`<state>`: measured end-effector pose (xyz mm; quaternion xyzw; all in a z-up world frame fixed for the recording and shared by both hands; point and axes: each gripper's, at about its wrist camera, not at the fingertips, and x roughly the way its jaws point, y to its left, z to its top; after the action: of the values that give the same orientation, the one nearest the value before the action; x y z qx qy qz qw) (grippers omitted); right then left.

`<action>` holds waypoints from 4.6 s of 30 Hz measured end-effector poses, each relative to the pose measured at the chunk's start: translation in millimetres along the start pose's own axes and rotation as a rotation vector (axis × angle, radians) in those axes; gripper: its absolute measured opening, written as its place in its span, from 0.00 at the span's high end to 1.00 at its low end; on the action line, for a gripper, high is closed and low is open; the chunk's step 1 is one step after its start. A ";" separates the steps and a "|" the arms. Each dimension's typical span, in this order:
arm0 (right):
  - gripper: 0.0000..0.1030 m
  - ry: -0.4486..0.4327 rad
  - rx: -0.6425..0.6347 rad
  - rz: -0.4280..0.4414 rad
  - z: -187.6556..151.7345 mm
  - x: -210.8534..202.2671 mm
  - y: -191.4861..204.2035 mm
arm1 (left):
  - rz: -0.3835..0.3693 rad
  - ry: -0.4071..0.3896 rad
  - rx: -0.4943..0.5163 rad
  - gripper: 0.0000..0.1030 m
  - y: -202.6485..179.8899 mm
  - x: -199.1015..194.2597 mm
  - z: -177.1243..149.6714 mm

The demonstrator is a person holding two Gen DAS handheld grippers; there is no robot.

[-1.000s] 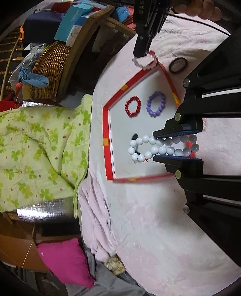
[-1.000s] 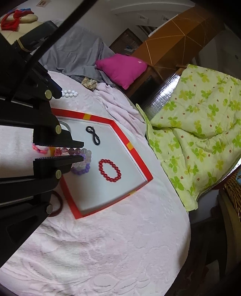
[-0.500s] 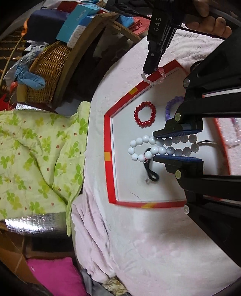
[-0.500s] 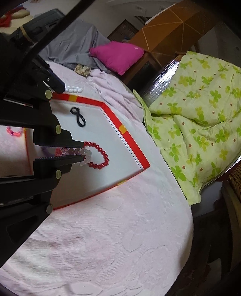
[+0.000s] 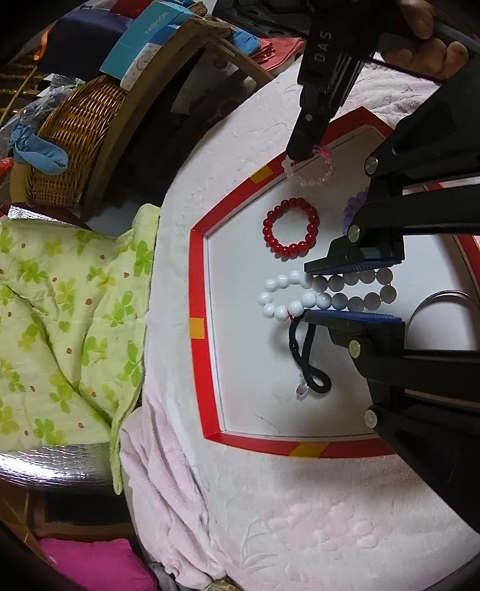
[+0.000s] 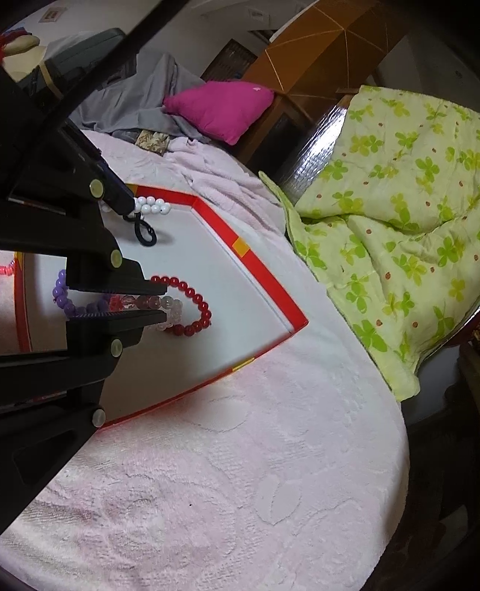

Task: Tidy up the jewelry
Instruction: 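Carry both bracelets into the tray and open both tools, then withdraw both tools from the tray, then move the right tool to the dark maroon bangle while the left tool approaches the pink-white bead bracelet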

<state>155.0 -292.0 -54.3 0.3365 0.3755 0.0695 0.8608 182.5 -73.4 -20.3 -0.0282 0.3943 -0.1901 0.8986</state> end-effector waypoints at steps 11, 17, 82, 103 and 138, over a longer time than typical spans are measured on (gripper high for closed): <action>0.88 0.033 0.039 -0.030 -0.6 4.5 -12.6 | 0.032 -0.016 0.019 0.50 -4.8 -11.7 -1.8; 0.82 0.029 0.054 -0.055 1.1 -3.2 -15.6 | 0.109 -0.015 0.017 0.42 1.9 -27.8 -6.3; 0.54 0.169 -0.132 -0.133 -108.8 -85.5 5.3 | 0.312 0.025 0.118 0.28 1.4 -127.9 -128.7; 0.54 0.193 -0.112 -0.127 -104.2 -99.1 -14.3 | 0.322 0.092 0.141 0.28 -7.1 -104.7 -131.2; 0.52 0.208 -0.048 -0.161 -102.2 -95.8 -27.4 | 0.174 0.151 -0.131 0.28 1.8 -52.7 -108.5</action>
<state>12.7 -294.7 -64.4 0.2756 0.4869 0.0437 0.8277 72.5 -41.8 -58.4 -0.0380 0.4735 -0.0872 0.8756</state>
